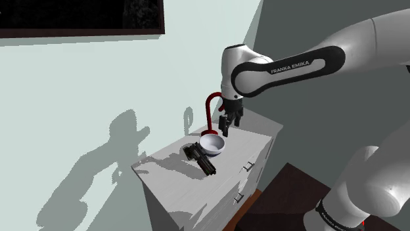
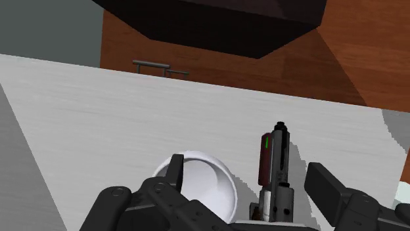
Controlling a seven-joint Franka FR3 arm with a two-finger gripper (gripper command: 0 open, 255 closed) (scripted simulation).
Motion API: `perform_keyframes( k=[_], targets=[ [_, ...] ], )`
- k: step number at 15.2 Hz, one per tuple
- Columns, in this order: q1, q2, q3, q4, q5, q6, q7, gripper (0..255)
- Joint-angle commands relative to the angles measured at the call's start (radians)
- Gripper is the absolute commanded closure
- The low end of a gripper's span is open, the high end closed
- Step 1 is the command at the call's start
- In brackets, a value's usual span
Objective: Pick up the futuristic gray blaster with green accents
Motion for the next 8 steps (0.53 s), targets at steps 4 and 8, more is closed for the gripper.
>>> perform_keyframes(
  k=[4,8],
  targets=[
    [0.011,0.2,0.024,0.12,-0.016,0.07,0.067,0],
    [0.027,0.357,0.033,0.237,-0.036,0.102,0.117,0]
  ],
)
